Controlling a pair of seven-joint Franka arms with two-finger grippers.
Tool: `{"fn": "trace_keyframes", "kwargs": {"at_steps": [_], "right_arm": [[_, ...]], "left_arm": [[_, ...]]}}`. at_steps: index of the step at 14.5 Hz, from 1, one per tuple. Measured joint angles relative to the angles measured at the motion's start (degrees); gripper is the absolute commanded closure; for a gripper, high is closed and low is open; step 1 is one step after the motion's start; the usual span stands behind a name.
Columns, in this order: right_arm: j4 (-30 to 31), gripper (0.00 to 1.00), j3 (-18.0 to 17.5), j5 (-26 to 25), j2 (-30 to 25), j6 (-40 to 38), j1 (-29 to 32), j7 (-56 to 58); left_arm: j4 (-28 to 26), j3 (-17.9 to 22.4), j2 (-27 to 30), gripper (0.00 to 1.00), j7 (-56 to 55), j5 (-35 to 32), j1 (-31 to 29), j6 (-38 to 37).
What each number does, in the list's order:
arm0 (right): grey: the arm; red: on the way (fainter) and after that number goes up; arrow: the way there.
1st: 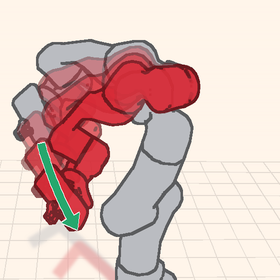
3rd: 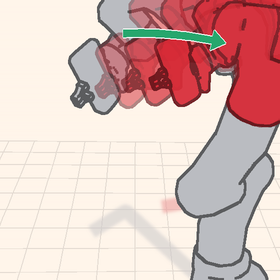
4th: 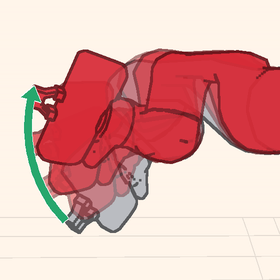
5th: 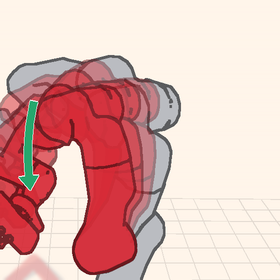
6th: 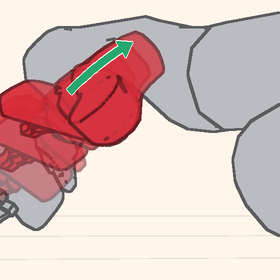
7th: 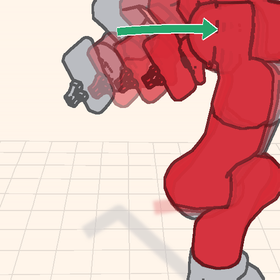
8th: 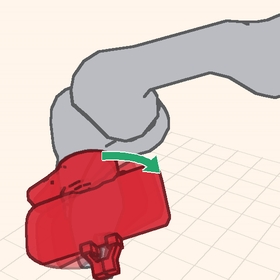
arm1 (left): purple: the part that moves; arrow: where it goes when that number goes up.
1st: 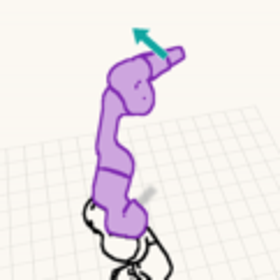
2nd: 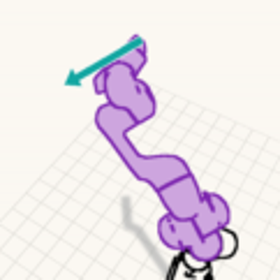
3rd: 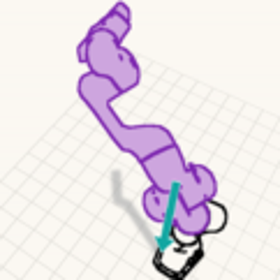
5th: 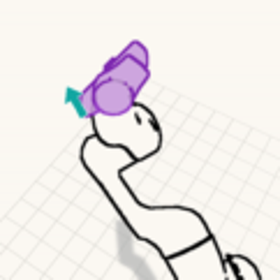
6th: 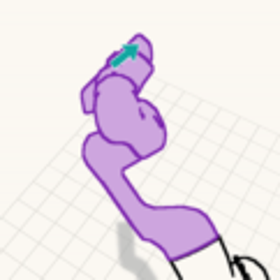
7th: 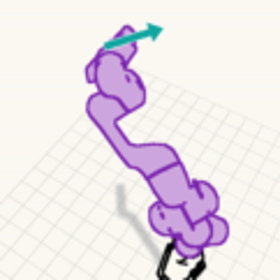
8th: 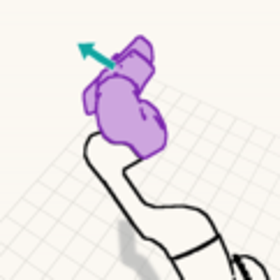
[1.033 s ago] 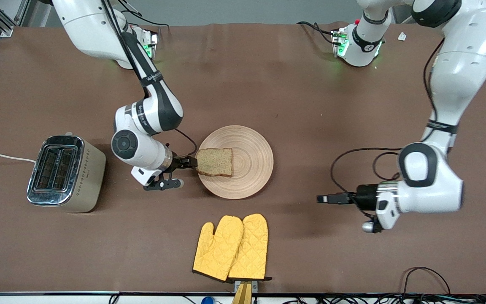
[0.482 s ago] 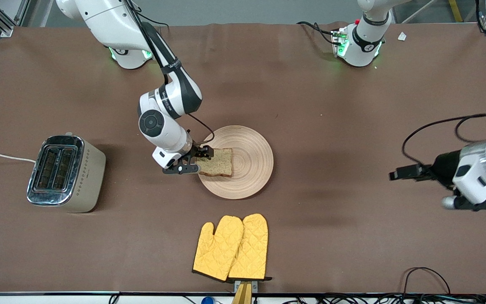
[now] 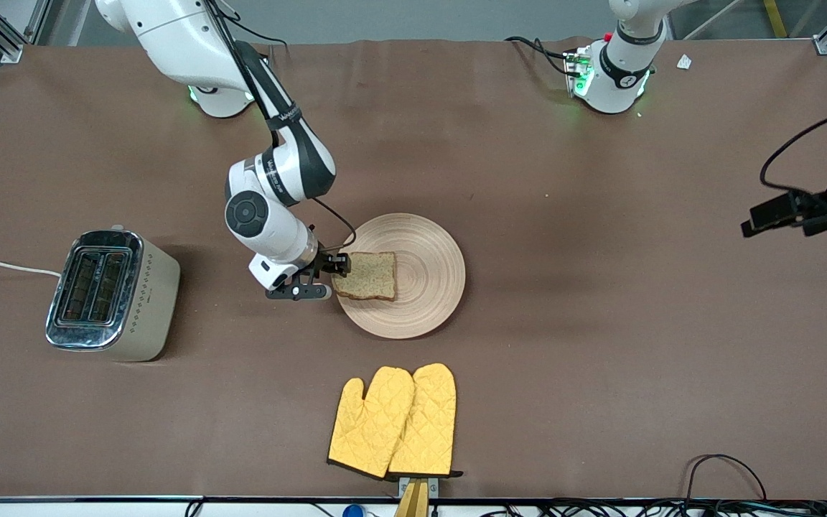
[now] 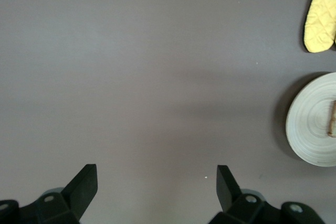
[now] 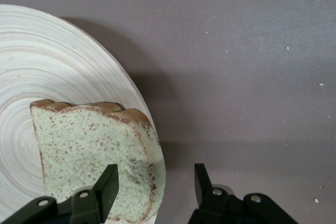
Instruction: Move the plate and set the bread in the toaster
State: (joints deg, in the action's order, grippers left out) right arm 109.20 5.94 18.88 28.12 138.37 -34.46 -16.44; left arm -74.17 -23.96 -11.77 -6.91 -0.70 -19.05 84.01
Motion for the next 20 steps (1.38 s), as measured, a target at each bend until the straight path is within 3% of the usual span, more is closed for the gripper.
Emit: {"fn": "trace_keyframes", "kwargs": {"at_steps": [2,4,8,15,17,20], "right_arm": [[0.0,0.45,-0.1,0.0,0.0,0.1,0.0,0.0],[0.1,0.49,-0.1,0.0,0.0,0.2,0.0,0.0],[0.1,0.54,-0.2,0.0,0.0,0.3,-0.1,0.0],[0.7,0.59,-0.2,0.0,0.0,1.9,-0.2,0.0],[1.1,0.66,-0.3,0.0,0.0,2.1,-0.3,0.0],[1.4,0.89,-0.5,0.0,0.0,2.3,-0.7,-0.2]], "left_arm": [[-1.2,7.8,3.0,0.00,0.0,0.0,6.8,0.0],[-4.2,12.1,5.8,0.00,0.0,0.1,10.5,0.4],[-13.0,12.8,11.6,0.00,0.0,0.4,10.8,3.8],[-14.1,12.4,12.2,0.00,0.0,0.5,11.1,4.6],[-14.1,12.4,12.3,0.00,0.0,0.5,11.1,3.0],[-14.1,12.6,12.5,0.00,-0.1,0.5,10.8,2.4]]}}
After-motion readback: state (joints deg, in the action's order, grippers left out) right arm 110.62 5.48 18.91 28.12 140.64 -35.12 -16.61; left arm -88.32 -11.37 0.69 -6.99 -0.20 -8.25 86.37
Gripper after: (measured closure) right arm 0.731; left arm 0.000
